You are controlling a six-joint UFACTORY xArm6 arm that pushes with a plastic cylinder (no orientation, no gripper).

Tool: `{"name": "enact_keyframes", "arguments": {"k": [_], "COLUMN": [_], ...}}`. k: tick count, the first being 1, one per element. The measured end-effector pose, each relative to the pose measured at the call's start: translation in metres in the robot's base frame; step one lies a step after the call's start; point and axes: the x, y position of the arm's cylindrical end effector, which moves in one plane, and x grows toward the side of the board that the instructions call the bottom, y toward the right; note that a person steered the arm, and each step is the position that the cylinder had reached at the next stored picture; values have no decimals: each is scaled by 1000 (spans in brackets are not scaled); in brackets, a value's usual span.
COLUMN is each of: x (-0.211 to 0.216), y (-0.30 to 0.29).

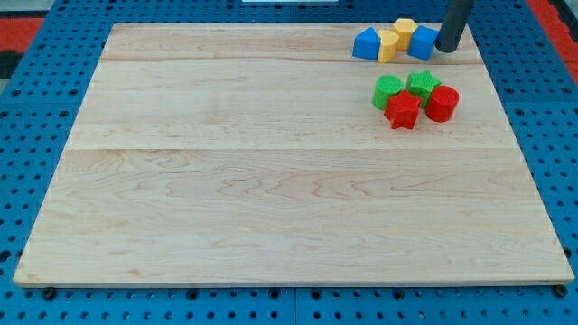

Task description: Push the heart with the blue cube to the right of the blue triangle

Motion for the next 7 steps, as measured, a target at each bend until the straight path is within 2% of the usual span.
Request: {"name": "enact_keyframes", "arguments": {"k": [2, 3, 4, 6, 7], "x": [10, 46, 48, -12, -9], "y": [-20, -37, -36, -3, -22]}}
